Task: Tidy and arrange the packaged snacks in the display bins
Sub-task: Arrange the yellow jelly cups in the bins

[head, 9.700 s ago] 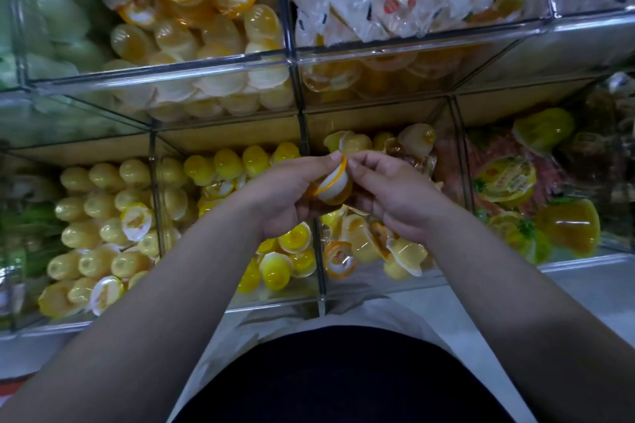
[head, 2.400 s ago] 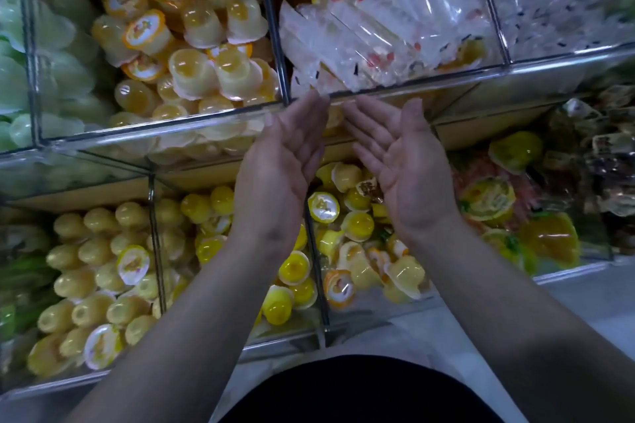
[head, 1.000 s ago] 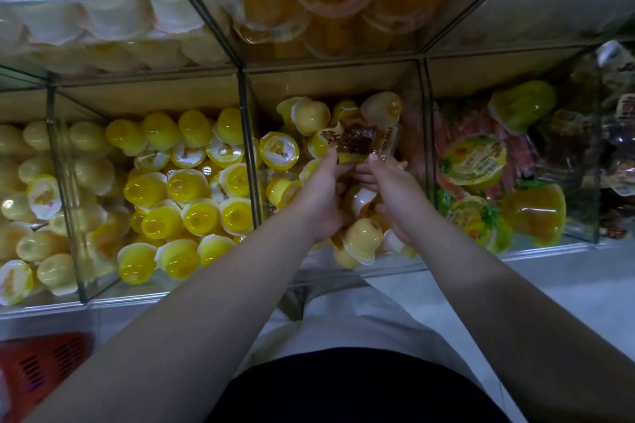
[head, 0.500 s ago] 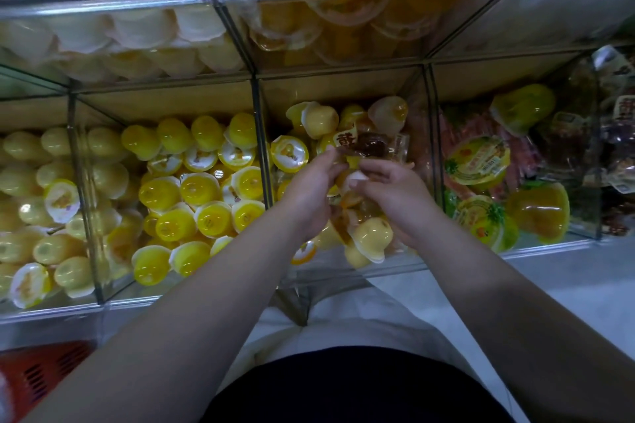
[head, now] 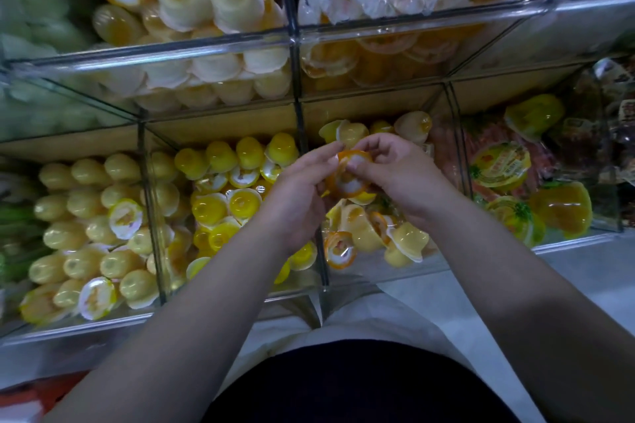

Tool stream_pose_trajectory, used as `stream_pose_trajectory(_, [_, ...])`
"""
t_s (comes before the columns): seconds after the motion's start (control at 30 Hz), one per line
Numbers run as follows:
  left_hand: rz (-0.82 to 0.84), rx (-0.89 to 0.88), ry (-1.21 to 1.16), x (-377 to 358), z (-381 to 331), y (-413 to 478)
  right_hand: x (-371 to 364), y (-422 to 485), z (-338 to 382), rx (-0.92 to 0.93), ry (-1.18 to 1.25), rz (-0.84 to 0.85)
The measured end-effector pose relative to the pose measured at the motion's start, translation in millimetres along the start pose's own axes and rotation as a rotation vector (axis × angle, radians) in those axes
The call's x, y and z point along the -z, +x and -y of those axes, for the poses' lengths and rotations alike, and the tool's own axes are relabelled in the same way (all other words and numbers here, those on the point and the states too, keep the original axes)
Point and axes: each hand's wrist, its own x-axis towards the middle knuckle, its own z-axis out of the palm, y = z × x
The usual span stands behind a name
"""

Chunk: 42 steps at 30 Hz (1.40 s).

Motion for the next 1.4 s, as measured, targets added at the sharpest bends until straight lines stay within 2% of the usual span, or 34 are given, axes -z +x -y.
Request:
stream_pose_trajectory(0.13, [-0.009, -0.014, 0.000, 13.0, -16.3, -11.9, -16.6, -6.2, 13.9, 0.042, 0.077, -0.019])
stream_pose_trajectory(0.23, [-0.023, 0.049, -0.006, 16.9, -33.6, -22.7, -27.4, -9.4, 25.1, 0.075, 0.101, -0.031])
stream_pose_trajectory(0.33, [0.029, 0.132, -0.001, 21.4, -55.6, -36.0, -36.9, -14.3, 40.1, 0.099, 0.106, -0.015])
stream_pose_trajectory(0.47, [0.081, 0.116, 0.041, 31.1, -81.2, -46.6, -50.1, -21.5, 63.8, 0.169, 0.124, -0.011])
stream_pose_trajectory(0.73, [0.131, -0.040, 0.094, 43.4, -119.5, -59.1, -73.7, -14.4, 97.9, 0.301, 0.173, 0.025])
stream_pose_trajectory(0.93, [0.118, -0.115, 0.122, 56.8, -151.7, -65.9, -91.6, -9.2, 122.1, 0.400, 0.101, 0.020])
stream_pose_trajectory(1.03, [0.121, -0.226, 0.176, 65.1, -168.3, -66.4, -101.0, -5.1, 135.3, 0.474, 0.061, 0.003])
stream_pose_trajectory(1.3, [-0.126, -0.518, 0.384, 93.9, -211.2, -59.2, -129.5, 19.8, 160.6, 0.662, -0.225, -0.163])
stream_pose_trajectory(1.4, [-0.195, -0.620, 0.588, 105.5, -223.6, -50.9, -140.2, 32.8, 168.0, 0.673, -0.366, -0.197])
